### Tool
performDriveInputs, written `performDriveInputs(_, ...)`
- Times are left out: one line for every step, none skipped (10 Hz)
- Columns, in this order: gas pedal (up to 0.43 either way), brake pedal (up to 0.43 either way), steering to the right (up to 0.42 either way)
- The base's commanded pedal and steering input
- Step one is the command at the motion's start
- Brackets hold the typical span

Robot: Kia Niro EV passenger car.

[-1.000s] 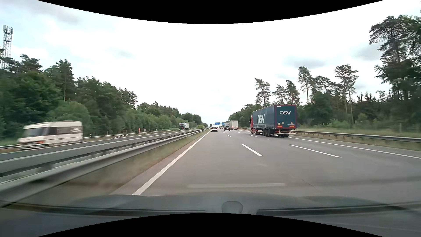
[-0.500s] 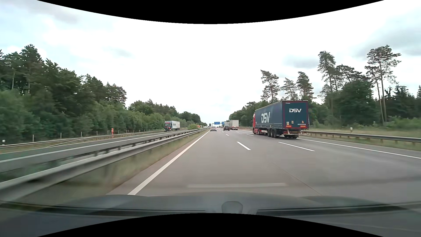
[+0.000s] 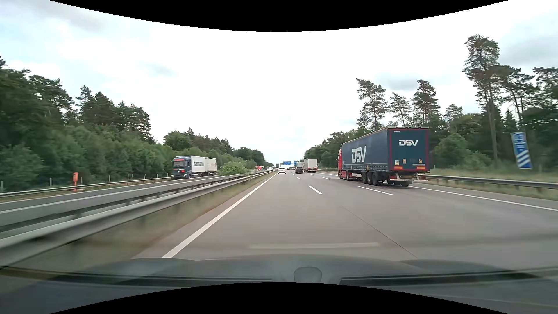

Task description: Follow the waypoints while adhering to traffic rules and regulations

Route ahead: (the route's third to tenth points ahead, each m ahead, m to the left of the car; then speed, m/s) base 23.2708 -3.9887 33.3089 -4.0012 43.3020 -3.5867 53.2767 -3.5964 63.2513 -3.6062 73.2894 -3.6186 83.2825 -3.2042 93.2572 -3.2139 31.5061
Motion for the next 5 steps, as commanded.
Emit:
performDriveInputs(0.169, 0.000, -0.001)
performDriveInputs(0.169, 0.000, 0.000)
performDriveInputs(0.169, 0.000, 0.000)
performDriveInputs(0.169, 0.000, 0.000)
performDriveInputs(0.169, 0.000, 0.000)
